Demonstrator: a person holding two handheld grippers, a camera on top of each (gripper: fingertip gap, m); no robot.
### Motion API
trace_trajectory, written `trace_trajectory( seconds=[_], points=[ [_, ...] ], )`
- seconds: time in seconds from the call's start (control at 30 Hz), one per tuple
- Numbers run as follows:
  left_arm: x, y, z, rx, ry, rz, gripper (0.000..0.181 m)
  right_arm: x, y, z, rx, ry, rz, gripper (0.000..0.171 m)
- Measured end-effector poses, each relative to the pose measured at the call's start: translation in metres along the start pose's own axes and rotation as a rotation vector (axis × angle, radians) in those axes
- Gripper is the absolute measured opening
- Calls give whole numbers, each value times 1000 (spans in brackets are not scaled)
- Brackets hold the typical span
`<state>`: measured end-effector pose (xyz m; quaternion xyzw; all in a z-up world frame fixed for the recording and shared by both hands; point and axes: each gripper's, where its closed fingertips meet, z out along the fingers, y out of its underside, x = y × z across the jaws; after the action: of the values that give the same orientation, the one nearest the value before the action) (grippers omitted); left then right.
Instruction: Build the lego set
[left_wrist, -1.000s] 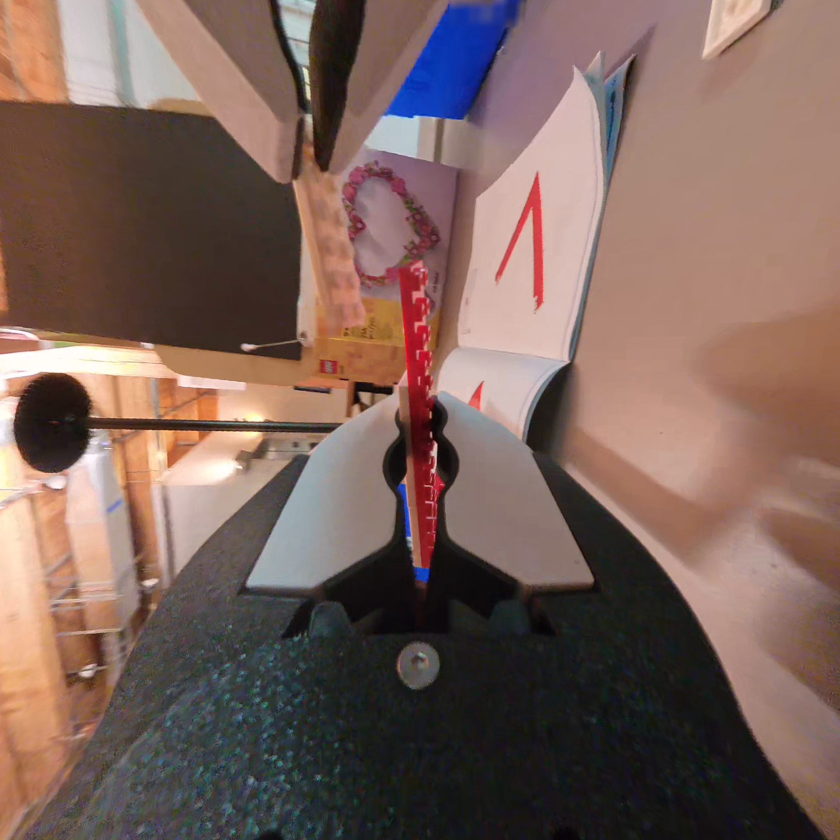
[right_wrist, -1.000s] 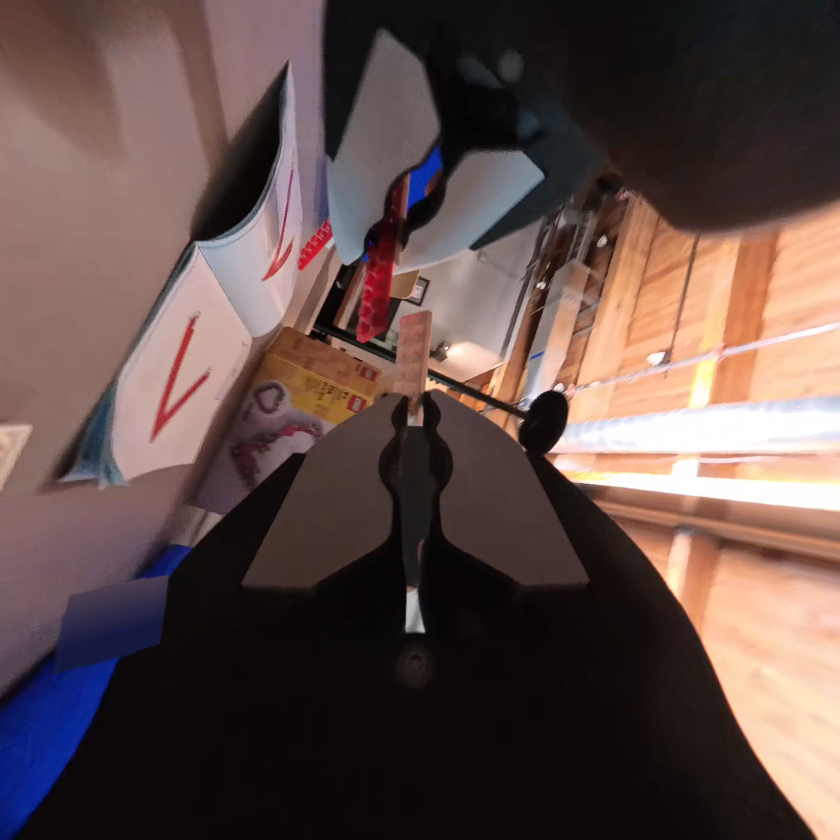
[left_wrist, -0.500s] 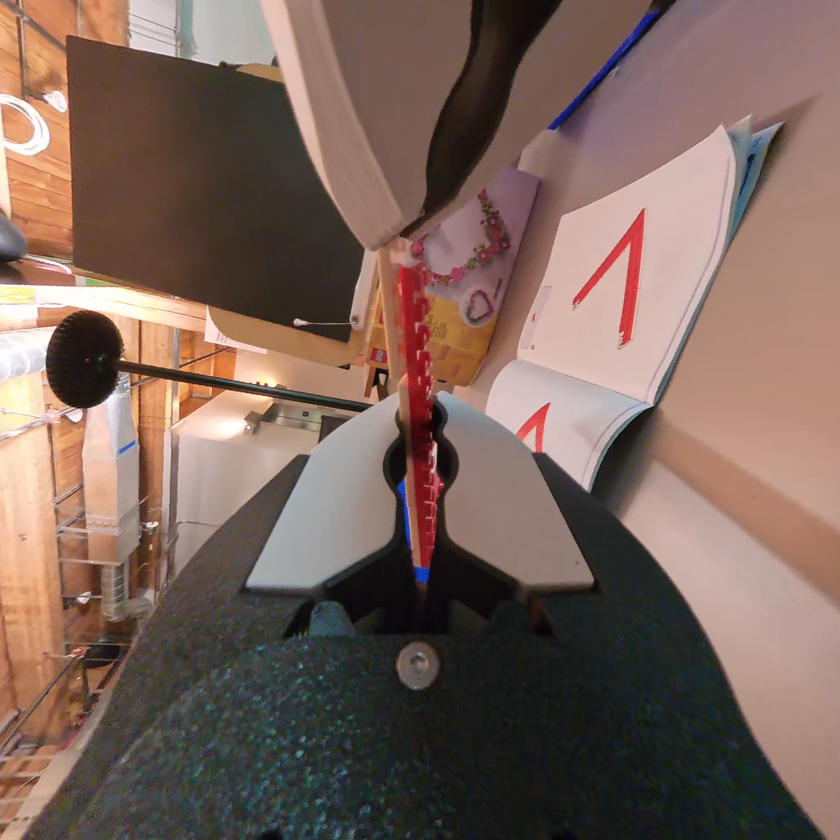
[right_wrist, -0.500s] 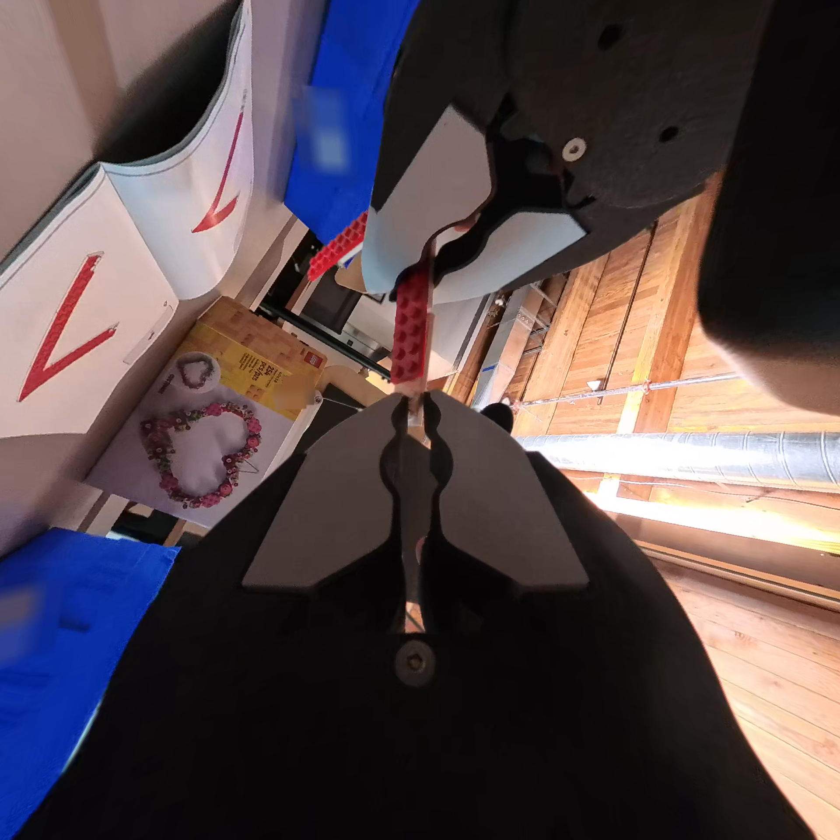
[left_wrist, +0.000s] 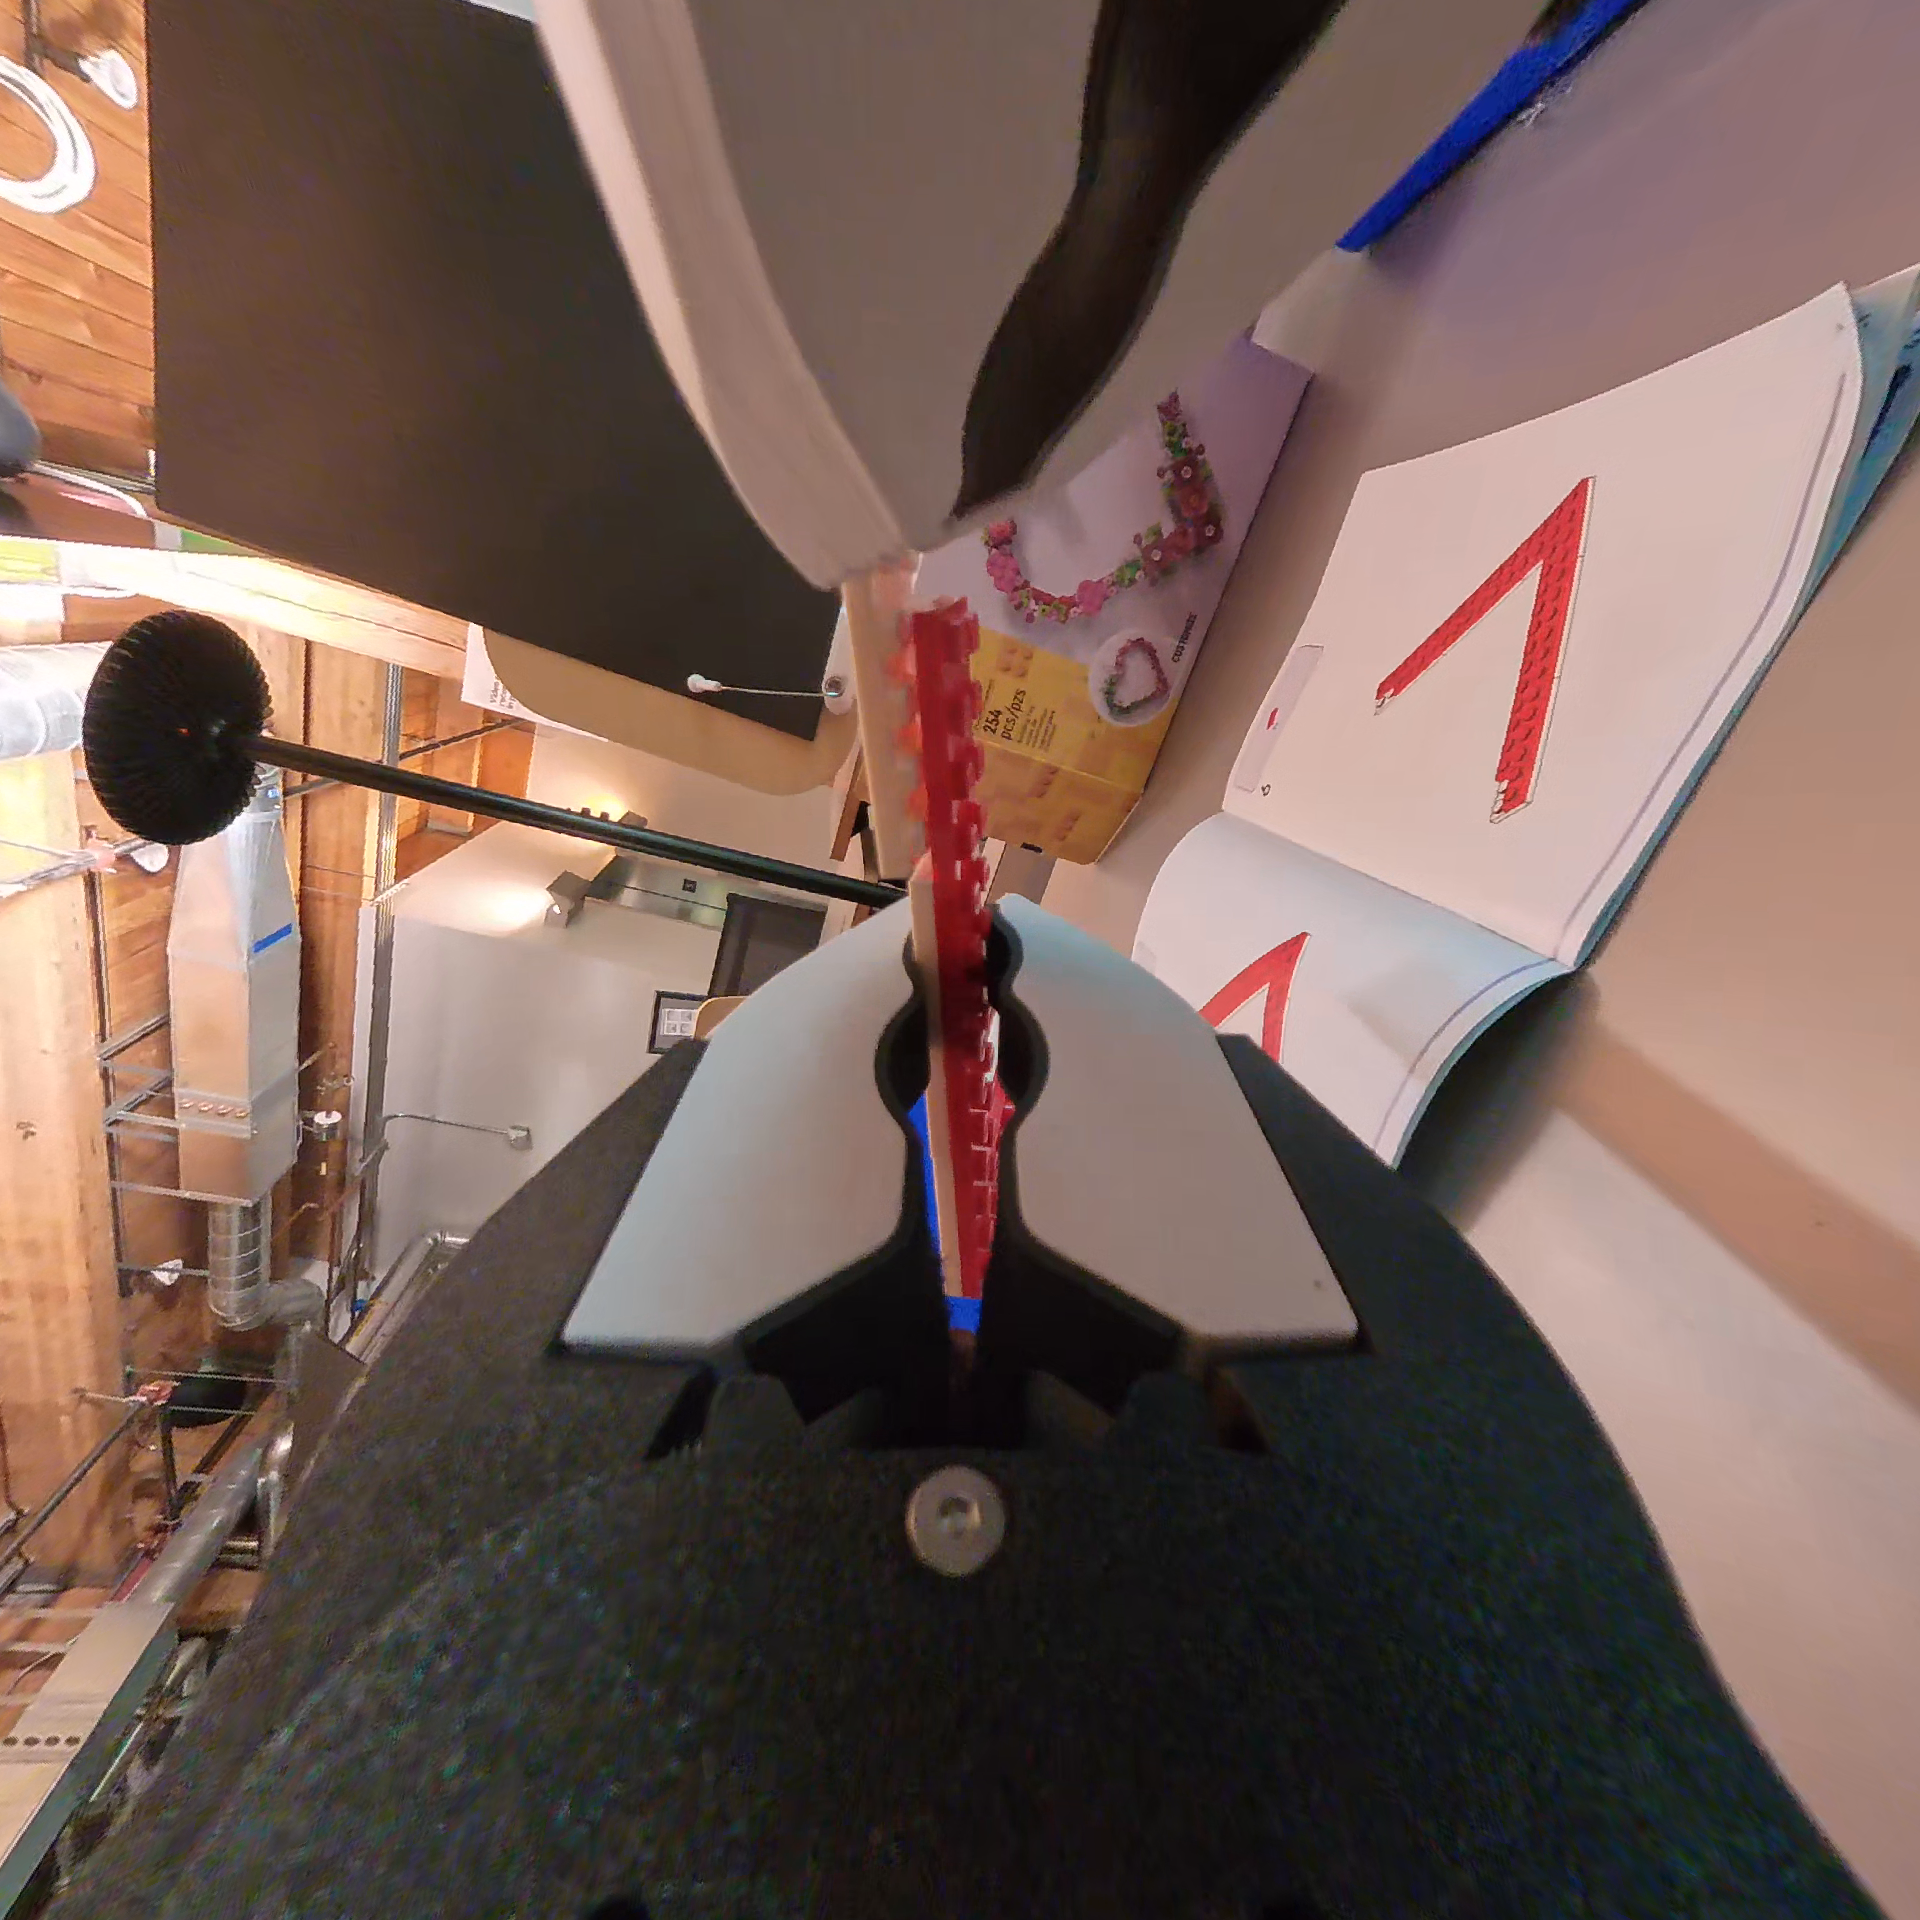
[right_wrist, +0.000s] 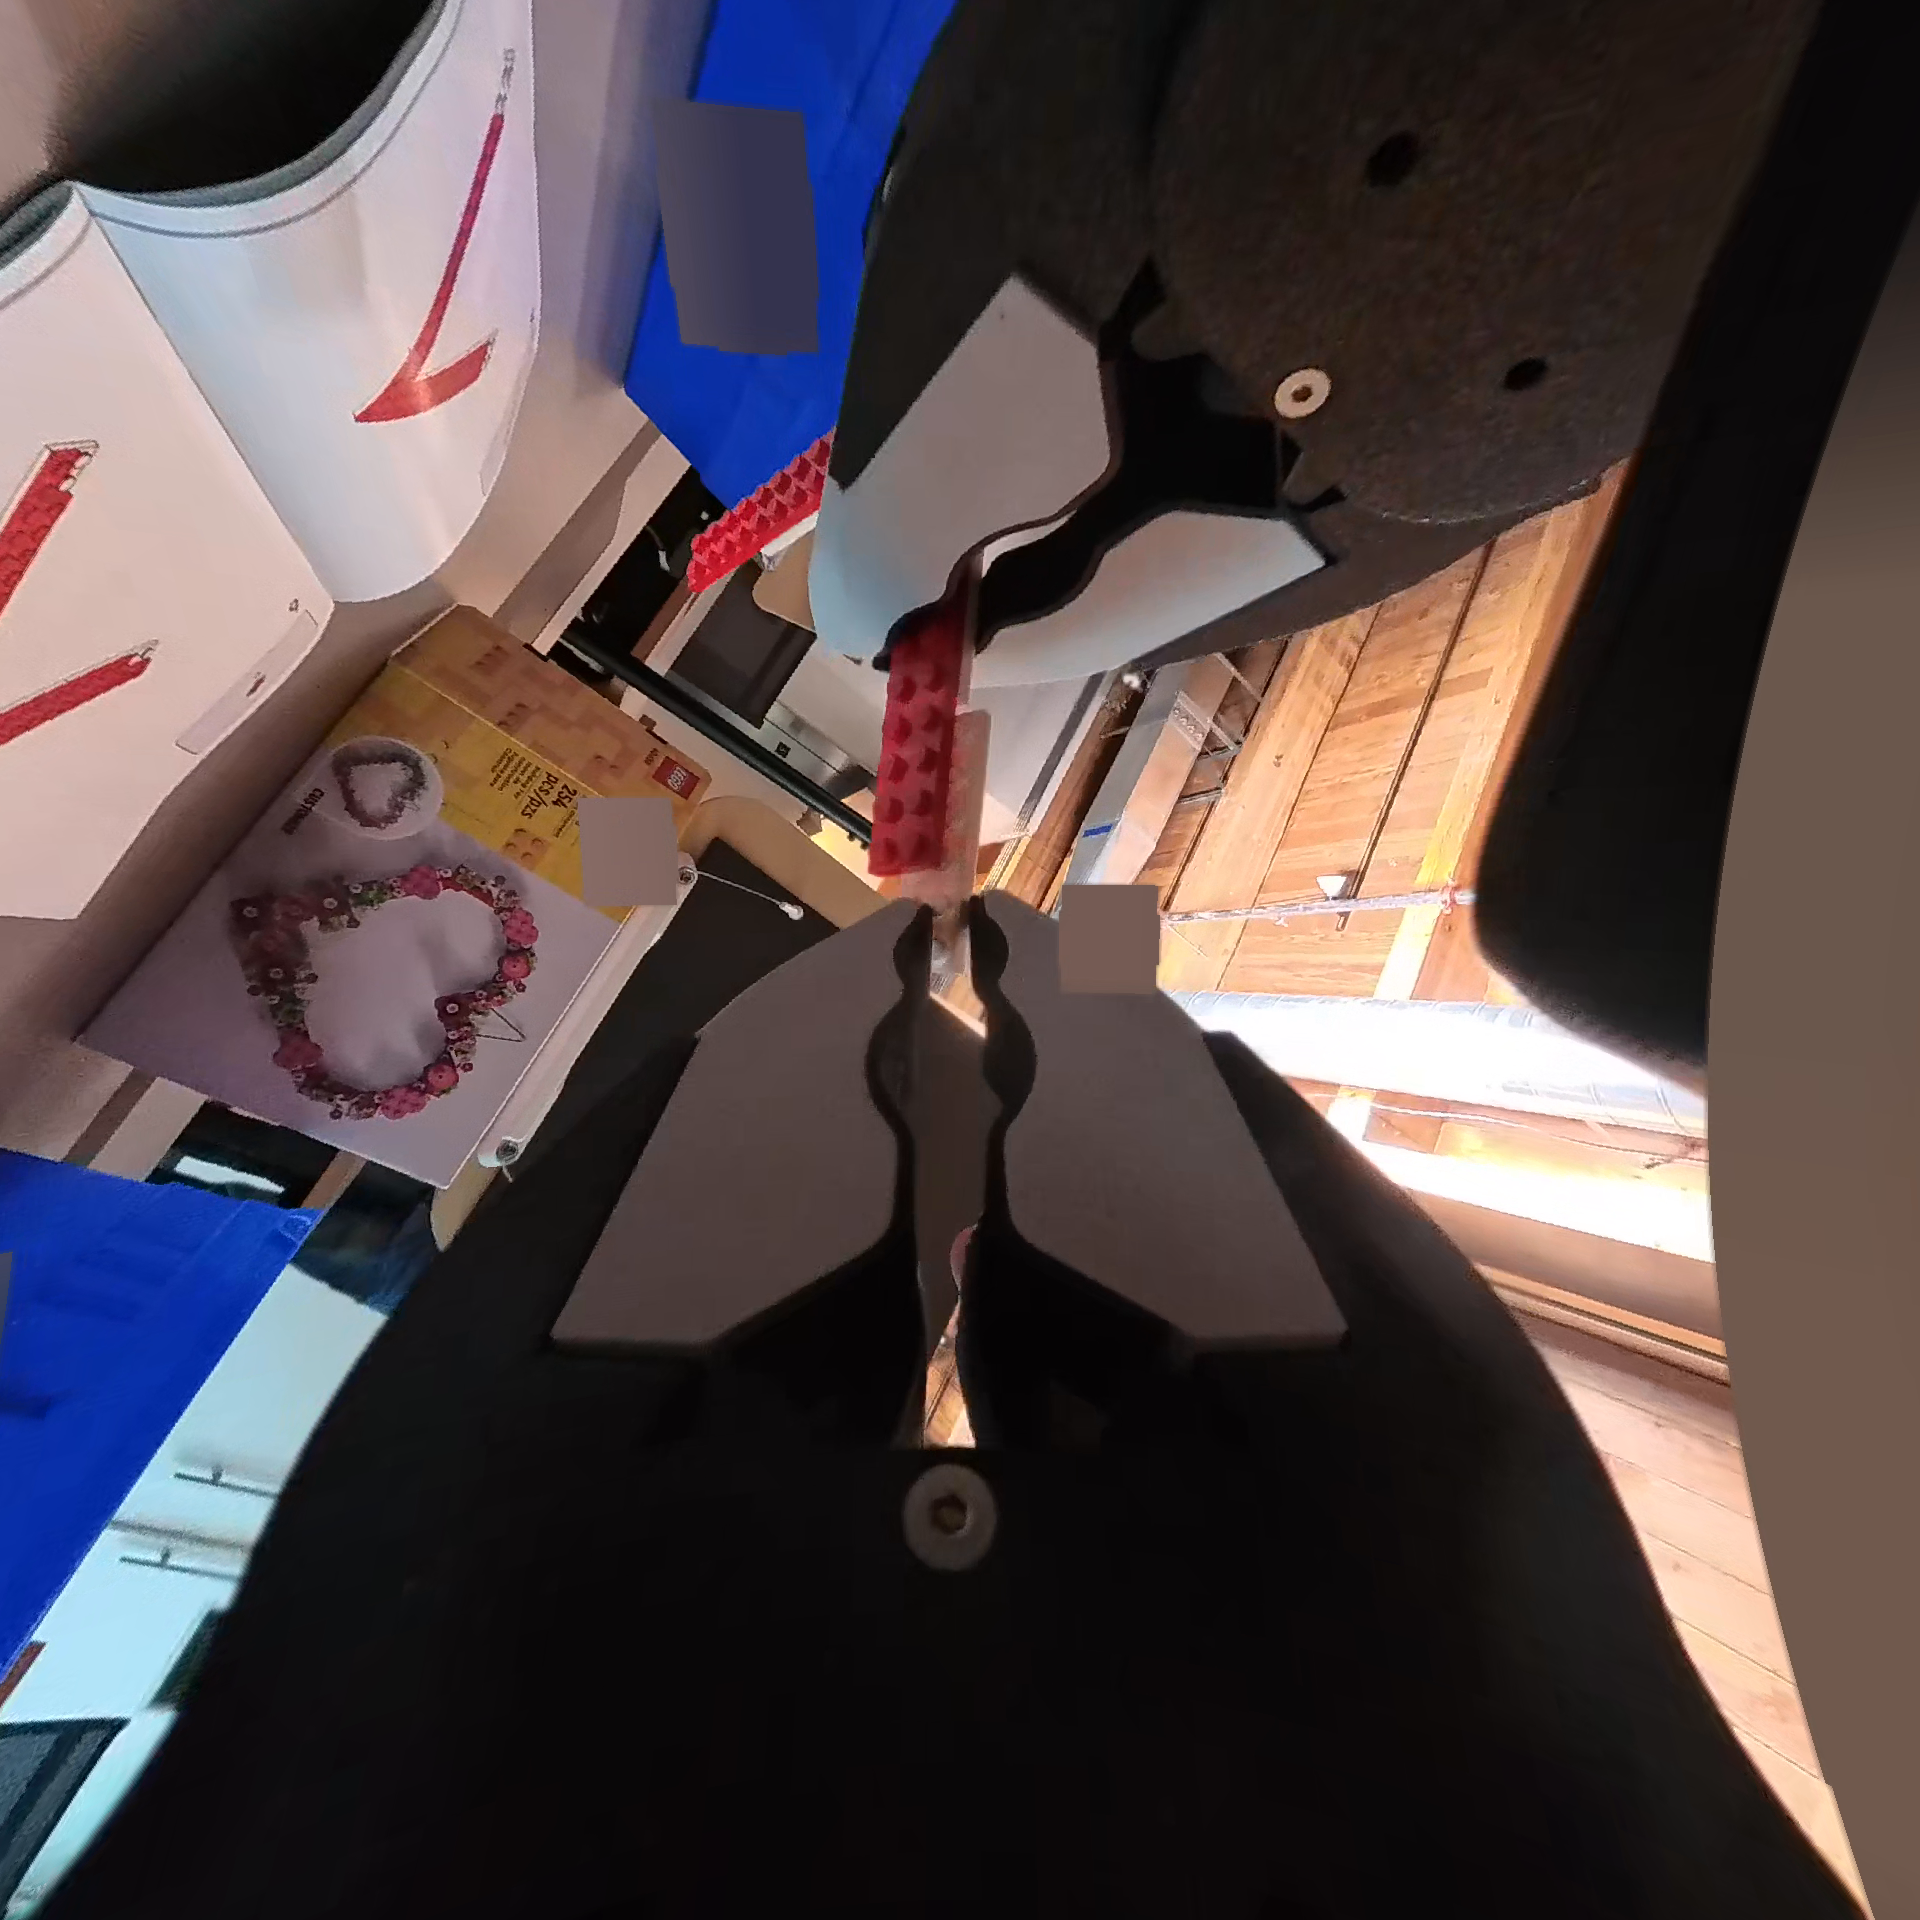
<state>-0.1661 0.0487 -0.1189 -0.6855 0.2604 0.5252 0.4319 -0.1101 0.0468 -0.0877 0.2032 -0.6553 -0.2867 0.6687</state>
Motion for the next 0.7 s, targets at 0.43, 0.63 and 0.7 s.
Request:
trace_trajectory(
  seconds=[0.43, 0.63, 0.7],
  points=[
    [0, 2, 1, -6, 3, -13, 6, -4, -1, 3, 4, -20, -17, 6],
    [-1, 3, 1, -2, -1, -17, 6, -2, -1, 2, 12, -11, -14, 7],
    [-1, 3, 1, 0, -1, -18, 6, -2, -1, 2, 14, -8, -12, 8]
  ],
)
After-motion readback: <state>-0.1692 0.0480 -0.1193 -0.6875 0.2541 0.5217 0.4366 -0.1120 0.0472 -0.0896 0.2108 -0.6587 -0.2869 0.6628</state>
